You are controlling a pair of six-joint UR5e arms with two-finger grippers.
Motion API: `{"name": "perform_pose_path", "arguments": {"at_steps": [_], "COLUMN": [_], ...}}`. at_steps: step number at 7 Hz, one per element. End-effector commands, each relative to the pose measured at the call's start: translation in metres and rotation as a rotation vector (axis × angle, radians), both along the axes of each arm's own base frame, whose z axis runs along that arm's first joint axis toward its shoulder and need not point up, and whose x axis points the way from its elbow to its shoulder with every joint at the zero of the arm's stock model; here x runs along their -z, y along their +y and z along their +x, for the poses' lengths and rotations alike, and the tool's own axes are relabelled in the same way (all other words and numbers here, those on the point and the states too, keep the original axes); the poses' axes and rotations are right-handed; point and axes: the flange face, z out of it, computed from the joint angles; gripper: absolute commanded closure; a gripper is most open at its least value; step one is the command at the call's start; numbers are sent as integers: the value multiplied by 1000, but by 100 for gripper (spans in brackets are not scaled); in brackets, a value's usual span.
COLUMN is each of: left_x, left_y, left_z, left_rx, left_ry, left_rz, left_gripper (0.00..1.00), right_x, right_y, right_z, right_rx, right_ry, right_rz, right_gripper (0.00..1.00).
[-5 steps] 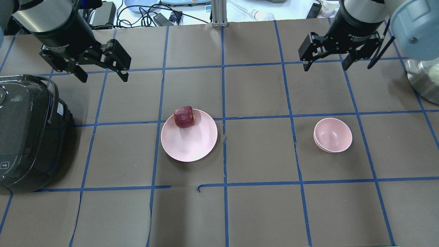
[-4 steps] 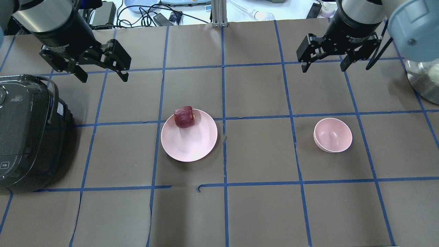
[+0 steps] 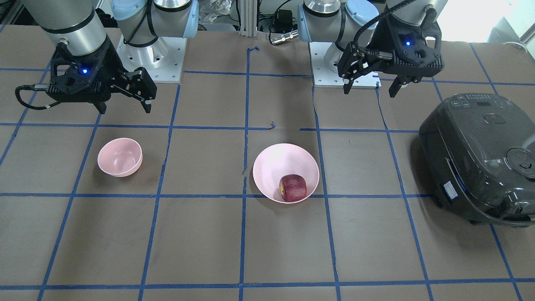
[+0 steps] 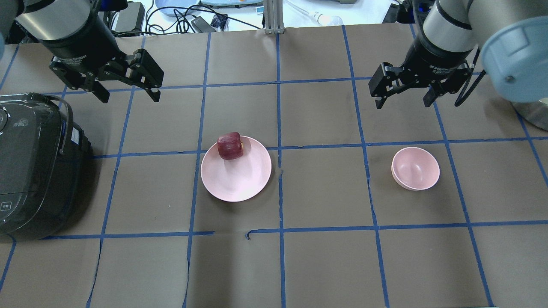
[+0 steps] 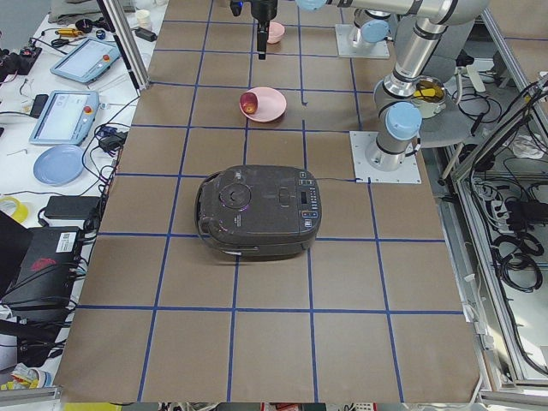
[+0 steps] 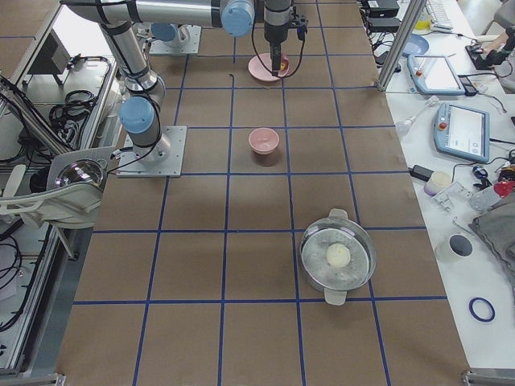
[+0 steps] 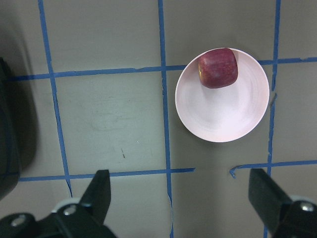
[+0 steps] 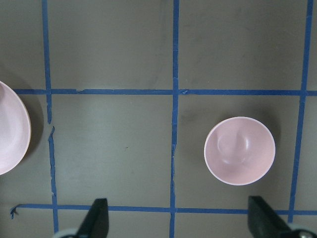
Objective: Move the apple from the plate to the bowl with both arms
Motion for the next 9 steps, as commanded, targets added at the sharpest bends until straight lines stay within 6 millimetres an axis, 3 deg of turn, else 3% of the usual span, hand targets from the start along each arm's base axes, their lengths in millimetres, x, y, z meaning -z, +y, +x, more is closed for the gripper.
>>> {"name": "perform_pose_path", "arguments": {"at_steps": [1, 5, 7, 9], "left_x": [0, 2, 10, 62], "left_y": [0, 0, -12, -55], "left_z": [0, -2, 1, -3], "left_rx": [0, -5, -37, -199], "left_ry": [0, 3, 3, 12], "left_rz": [0, 5, 17, 23], "left_gripper": [0, 0, 0, 0], "right_x": [0, 0, 1, 0], "right_y": [0, -2, -3, -2], "right_z": [0, 0, -1, 0], "right_rx": [-3, -9, -10, -4], "right_ry": [-1, -5, -1, 2], "right_rz": [-1, -12, -12, -12], "right_gripper": [0, 0, 0, 0]}}
